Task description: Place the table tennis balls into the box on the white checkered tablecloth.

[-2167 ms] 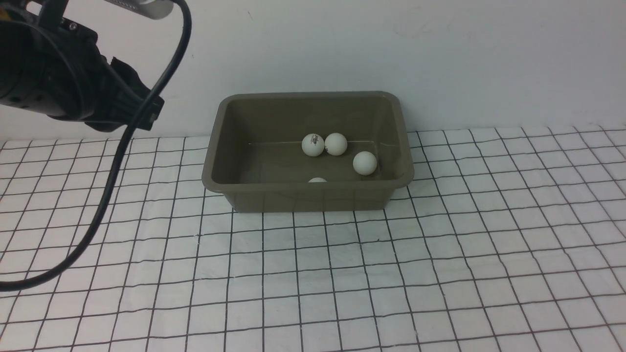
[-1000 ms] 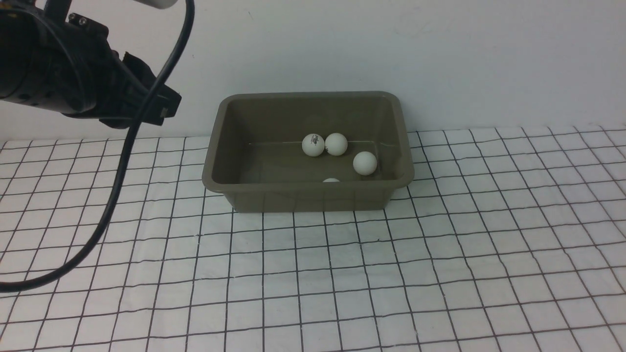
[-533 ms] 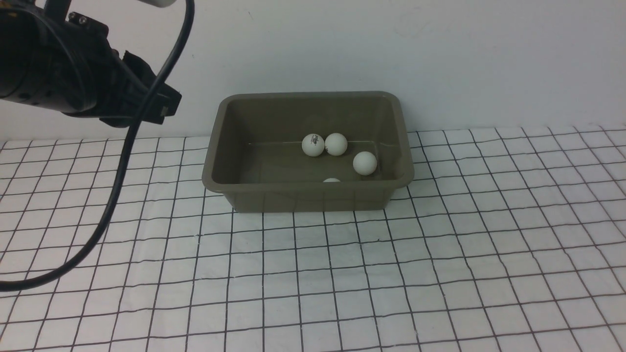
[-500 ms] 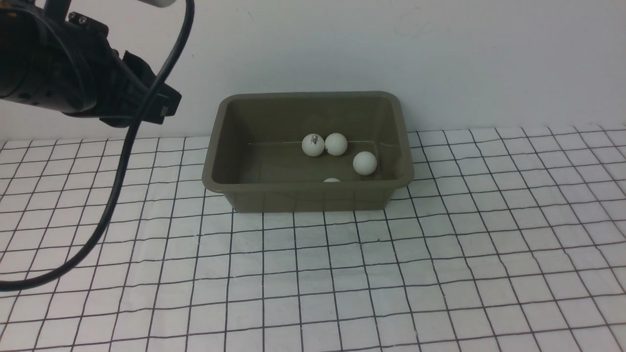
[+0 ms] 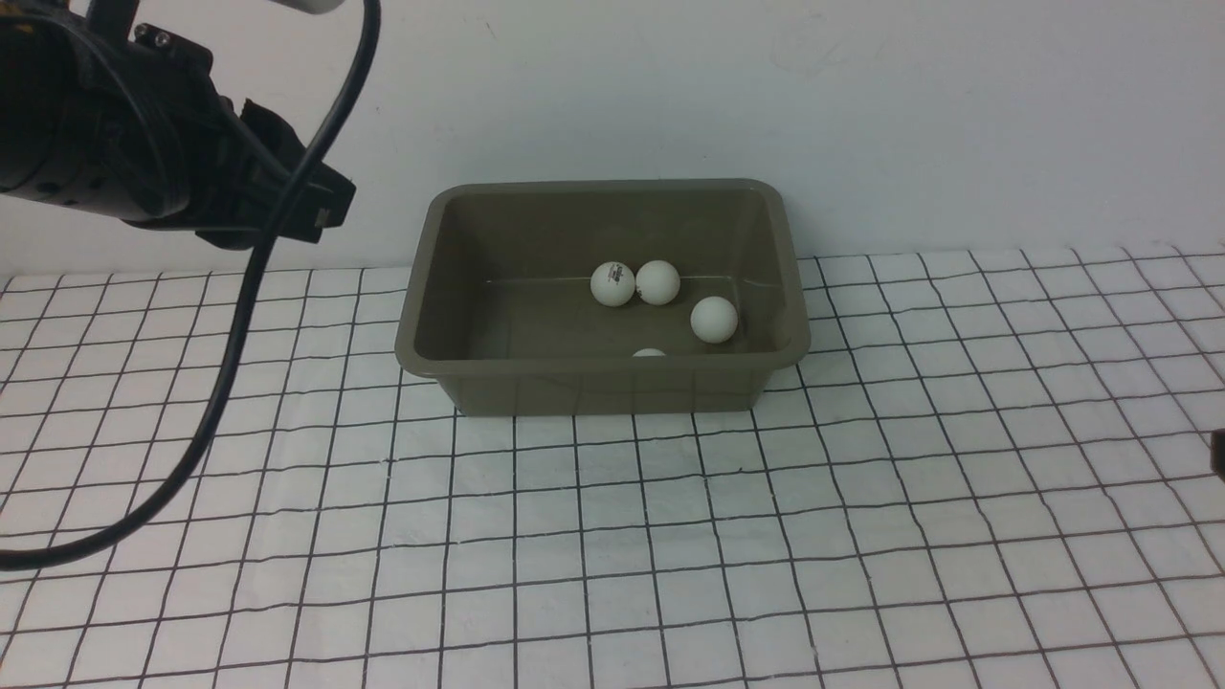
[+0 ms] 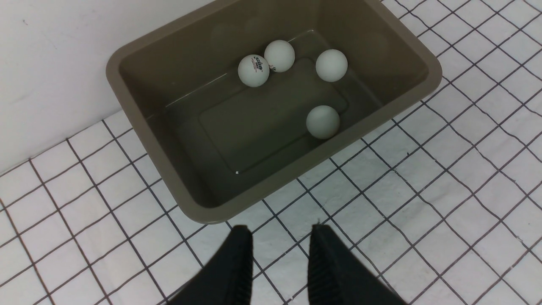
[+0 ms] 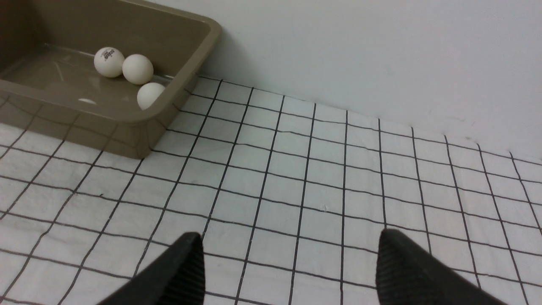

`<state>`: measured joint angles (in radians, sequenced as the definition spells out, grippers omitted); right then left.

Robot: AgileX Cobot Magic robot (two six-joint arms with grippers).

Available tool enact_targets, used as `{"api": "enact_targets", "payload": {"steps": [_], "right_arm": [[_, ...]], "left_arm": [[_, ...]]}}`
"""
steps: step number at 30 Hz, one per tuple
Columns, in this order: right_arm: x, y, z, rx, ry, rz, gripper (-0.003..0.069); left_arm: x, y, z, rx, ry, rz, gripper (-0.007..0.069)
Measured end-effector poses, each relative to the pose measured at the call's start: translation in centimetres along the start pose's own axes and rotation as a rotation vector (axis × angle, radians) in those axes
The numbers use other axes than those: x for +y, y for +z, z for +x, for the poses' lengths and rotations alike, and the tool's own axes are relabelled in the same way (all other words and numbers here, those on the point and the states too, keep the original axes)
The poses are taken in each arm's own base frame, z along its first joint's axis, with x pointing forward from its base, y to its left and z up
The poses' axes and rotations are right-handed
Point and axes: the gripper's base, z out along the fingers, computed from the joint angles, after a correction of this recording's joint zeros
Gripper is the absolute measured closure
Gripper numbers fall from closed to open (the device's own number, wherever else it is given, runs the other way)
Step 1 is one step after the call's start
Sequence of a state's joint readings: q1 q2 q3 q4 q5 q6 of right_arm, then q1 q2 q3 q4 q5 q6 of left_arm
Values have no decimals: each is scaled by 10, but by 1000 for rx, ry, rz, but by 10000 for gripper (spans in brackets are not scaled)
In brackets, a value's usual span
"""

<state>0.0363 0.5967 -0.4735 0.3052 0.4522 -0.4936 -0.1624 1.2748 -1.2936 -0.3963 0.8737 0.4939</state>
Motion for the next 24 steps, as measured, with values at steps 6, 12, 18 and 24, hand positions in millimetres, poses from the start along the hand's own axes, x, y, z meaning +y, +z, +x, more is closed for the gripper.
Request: {"api": "enact_targets", "payload": {"steps": [6, 12, 18, 24], "right_arm": [[0, 0, -1, -8, 2, 4, 166], [0, 0, -1, -8, 2, 4, 166], [0, 0, -1, -8, 2, 3, 166], [0, 0, 0, -7, 2, 3, 166]], "left_arm": [[0, 0, 0, -1, -1, 1, 450], [-2, 0, -4, -41, -4, 25, 450], [-7, -1, -14, -156, -67, 83, 450], [-15, -4, -24, -252, -207, 201, 450]]}}
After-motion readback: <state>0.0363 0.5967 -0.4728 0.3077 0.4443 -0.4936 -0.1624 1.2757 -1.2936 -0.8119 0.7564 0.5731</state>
